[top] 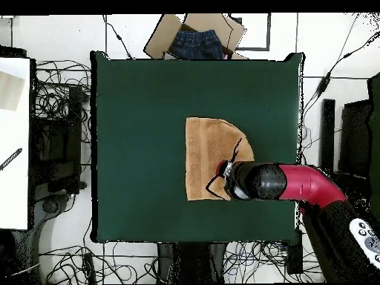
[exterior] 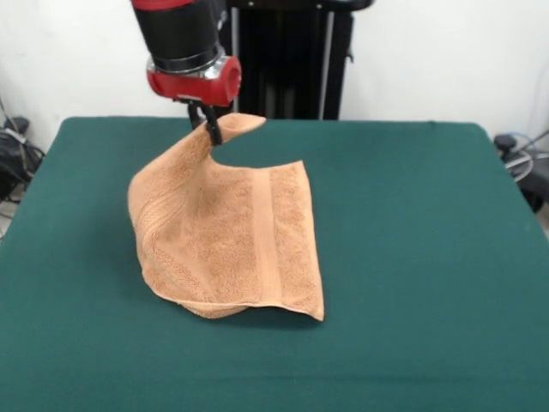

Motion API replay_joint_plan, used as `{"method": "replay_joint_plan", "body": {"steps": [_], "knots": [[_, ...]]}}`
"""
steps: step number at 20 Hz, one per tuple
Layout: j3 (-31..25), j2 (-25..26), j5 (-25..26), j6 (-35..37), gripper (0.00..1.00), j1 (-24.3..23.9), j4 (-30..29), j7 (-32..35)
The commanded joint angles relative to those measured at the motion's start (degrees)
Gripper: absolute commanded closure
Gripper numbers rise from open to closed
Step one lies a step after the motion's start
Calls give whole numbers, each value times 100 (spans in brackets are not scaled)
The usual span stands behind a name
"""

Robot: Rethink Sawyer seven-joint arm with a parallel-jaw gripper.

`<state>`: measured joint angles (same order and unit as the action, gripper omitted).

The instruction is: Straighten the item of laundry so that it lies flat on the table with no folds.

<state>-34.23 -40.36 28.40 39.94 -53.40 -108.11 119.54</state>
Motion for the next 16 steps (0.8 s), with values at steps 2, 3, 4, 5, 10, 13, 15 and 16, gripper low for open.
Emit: {"method": "replay_joint_plan", "body": {"steps": [2, 3, 4, 5, 10, 13, 15, 16], "knots": [[122, 847, -442, 1085, 100, -271, 481, -666], [79, 927, -528, 1176, 100, -340, 468, -714], [35, 1006, -615, 1266, 100, -409, 455, -762], [-5, 1128, -685, 1361, 100, -475, 483, -834], [33, 1716, -938, 1638, 100, -622, 622, -790], [-78, 1583, -573, 1106, 100, -678, 568, -918], [-180, 1124, -87, 434, 100, -667, 373, -914], [-217, 848, 152, 135, 100, -640, 263, -878]]}}
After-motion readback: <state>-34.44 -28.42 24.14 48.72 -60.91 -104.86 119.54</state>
